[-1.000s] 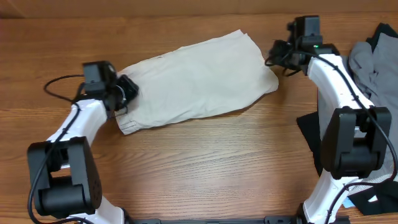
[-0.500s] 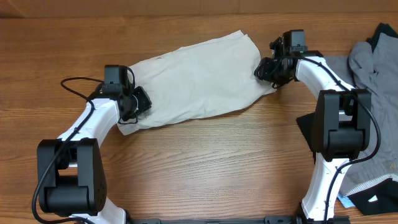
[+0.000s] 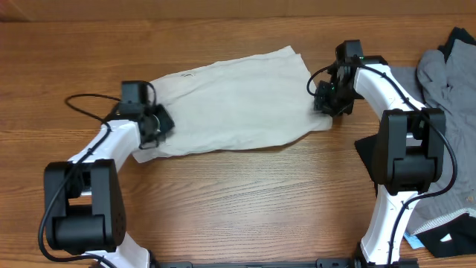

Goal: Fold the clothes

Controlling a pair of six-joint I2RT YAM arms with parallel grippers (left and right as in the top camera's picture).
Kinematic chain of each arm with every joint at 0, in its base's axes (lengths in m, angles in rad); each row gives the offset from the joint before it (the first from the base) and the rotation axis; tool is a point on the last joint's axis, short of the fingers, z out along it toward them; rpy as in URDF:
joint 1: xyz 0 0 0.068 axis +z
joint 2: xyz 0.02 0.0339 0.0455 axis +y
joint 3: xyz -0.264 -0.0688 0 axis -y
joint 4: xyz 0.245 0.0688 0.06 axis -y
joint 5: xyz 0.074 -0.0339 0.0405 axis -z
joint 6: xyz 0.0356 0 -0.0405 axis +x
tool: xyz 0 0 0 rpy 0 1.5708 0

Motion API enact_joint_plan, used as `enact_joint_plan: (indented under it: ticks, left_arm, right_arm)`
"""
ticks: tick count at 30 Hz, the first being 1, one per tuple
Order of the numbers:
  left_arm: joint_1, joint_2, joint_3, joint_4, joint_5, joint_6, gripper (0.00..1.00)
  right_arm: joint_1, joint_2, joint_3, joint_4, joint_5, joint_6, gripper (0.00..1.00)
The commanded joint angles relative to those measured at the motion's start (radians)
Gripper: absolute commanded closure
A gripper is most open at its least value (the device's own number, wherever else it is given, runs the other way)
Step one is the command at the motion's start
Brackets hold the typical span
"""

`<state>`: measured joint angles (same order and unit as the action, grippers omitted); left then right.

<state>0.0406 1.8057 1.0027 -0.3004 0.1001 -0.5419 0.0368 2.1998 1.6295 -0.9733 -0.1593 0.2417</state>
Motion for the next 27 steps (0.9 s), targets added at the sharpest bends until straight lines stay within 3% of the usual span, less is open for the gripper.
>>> enact_joint_plan:
  ticks: [1, 8, 15, 18, 20, 23, 27]
  left_arm:
    - [0.052, 0.029, 0.016, 0.053, -0.039, 0.080, 0.56]
    - [0.060, 0.028, 0.106, 0.010, -0.040, 0.134, 0.54]
    - [0.089, -0.010, 0.324, -0.431, -0.006, 0.148, 0.34]
    - [0.119, -0.015, 0.369, -0.568, -0.039, 0.150, 0.23]
    - [0.149, -0.014, 0.365, -0.591, -0.040, 0.149, 0.10]
    - [0.196, -0.003, 0.348, -0.573, -0.036, 0.149, 0.00]
    - [0.248, 0.037, 0.339, -0.504, 0.077, 0.234, 0.02]
  right_arm:
    - [0.018, 0.043, -0.043, -0.070, 0.110, 0.048, 0.72]
    - [0.074, 0.032, -0.040, -0.098, 0.089, 0.078, 0.69]
    - [0.041, -0.065, 0.040, -0.126, 0.094, 0.076, 0.60]
    - [0.016, -0.115, 0.085, -0.139, 0.095, 0.066, 0.49]
    - [0.005, -0.143, 0.106, -0.145, 0.095, 0.065, 0.43]
    - [-0.005, -0.172, 0.115, -0.151, 0.095, 0.066, 0.42]
    - [-0.005, -0.180, 0.114, -0.167, 0.095, 0.066, 0.42]
